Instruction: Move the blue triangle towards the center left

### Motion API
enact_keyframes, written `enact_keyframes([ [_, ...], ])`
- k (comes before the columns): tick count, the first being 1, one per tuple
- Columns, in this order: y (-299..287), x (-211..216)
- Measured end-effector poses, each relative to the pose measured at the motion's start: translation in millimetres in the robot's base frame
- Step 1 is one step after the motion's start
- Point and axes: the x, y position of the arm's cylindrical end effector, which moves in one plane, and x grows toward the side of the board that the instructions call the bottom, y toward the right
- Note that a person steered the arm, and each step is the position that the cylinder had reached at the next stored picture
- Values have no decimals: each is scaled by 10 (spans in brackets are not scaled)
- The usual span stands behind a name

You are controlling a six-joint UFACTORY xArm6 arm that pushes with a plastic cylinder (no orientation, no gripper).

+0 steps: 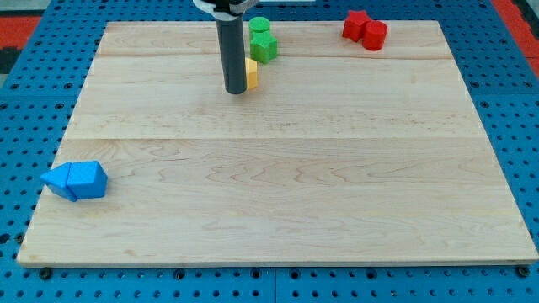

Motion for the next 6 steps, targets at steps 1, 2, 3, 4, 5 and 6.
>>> enact_keyframes([
  [1,0,-184],
  [2,97,-84],
  [3,135,1082],
  [4,-640,2035],
  [5,-1810,2563],
  [6,-2501,2601],
])
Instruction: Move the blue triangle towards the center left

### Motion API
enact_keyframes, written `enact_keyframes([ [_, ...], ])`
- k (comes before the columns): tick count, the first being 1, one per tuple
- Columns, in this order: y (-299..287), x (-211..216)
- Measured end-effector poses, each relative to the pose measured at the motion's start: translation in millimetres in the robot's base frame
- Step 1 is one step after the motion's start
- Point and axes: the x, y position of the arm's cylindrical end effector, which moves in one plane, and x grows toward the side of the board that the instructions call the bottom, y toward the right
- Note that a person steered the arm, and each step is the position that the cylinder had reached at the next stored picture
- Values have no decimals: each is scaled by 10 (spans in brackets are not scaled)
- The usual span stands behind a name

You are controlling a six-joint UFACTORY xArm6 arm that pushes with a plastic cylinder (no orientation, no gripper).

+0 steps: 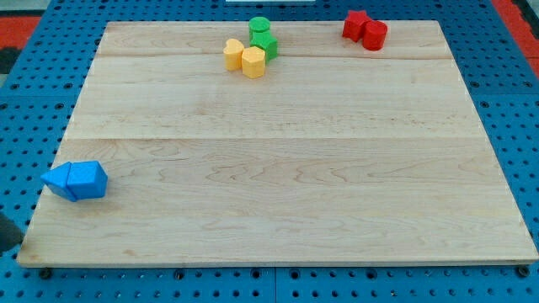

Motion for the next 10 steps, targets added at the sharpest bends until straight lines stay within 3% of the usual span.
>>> enact_keyframes([
  [2,-18,-300],
  [3,80,-676],
  [4,627,-967],
  [6,1604,-1023],
  [7,1314,-1410],
  [9,756,-1267],
  [10,546,-1708],
])
